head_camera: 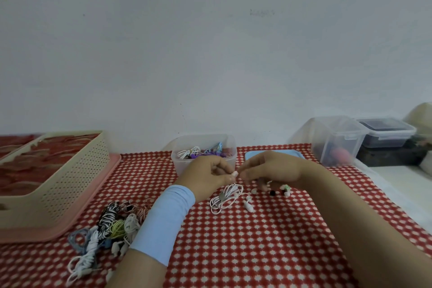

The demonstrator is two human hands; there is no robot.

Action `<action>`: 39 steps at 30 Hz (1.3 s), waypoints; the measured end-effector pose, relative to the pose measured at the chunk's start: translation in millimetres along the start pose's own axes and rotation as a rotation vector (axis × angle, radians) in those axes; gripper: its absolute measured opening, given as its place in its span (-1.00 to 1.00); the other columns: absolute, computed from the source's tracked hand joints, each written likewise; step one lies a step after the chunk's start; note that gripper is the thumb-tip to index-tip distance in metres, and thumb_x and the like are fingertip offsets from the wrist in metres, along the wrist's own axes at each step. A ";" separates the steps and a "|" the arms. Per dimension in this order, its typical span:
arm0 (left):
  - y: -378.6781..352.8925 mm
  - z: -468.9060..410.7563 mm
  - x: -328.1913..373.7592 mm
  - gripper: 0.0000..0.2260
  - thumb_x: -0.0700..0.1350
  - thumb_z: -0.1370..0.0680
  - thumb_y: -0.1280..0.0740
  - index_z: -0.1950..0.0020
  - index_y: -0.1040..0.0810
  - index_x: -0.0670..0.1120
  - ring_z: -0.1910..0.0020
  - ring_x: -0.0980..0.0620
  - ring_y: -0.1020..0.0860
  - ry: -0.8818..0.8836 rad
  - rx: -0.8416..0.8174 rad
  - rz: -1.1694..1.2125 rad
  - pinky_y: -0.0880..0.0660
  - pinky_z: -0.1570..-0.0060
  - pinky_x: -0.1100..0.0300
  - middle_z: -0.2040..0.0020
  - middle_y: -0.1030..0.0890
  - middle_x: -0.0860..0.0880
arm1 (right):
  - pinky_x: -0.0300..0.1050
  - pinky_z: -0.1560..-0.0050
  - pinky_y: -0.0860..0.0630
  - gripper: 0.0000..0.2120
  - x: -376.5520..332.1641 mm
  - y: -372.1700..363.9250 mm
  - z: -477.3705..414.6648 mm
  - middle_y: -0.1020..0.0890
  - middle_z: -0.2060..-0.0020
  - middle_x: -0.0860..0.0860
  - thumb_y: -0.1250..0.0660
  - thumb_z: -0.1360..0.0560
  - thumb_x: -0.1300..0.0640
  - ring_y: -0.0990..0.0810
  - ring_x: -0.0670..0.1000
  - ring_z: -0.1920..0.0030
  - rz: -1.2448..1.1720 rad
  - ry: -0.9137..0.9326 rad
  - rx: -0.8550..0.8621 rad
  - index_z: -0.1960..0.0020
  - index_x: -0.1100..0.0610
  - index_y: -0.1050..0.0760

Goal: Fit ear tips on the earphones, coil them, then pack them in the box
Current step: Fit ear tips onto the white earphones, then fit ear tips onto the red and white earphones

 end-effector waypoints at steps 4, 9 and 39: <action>-7.6 6.7 -7.3 -0.74 0.13 -0.48 -0.43 -0.12 -0.60 0.08 -0.04 0.18 -0.57 0.108 -0.147 -0.224 -0.50 -0.18 0.19 -0.06 -0.63 0.16 | -0.10 -0.15 -0.59 -0.78 -5.2 -8.5 -3.5 -0.73 0.04 -0.20 -0.58 -0.35 -0.14 -0.64 -0.14 -0.01 0.487 -0.059 0.003 0.01 -0.18 -0.74; -16.5 16.8 -8.6 -0.64 0.09 -0.47 -0.46 -0.23 -0.59 0.04 -0.02 0.17 -0.52 0.077 -0.234 -0.348 -0.42 -0.04 0.27 -0.12 -0.57 0.12 | -0.27 0.04 -0.53 -0.86 -8.2 -22.5 -4.4 -0.73 0.15 -0.20 -0.58 -0.40 -0.04 -0.63 -0.17 0.07 0.572 -0.040 0.100 0.05 -0.07 -0.75; 113.8 -8.5 -25.8 -0.85 -0.07 -0.56 -0.34 -0.12 -0.59 0.06 -0.05 0.10 -0.56 0.079 0.047 -0.344 -0.47 -0.14 0.18 -0.11 -0.62 0.07 | -0.34 0.28 -0.53 -0.75 -108.9 -19.5 -74.3 -0.72 -0.04 0.01 -0.31 -0.58 0.33 -0.73 -0.01 0.18 0.464 0.180 0.425 -0.12 0.10 -0.68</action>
Point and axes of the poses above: each hand's wrist, its own z-axis away from the middle knuckle, its own y-axis out of the back of the hand, x = y × z, the point moved 2 cm from there along -z, towards the middle knuckle
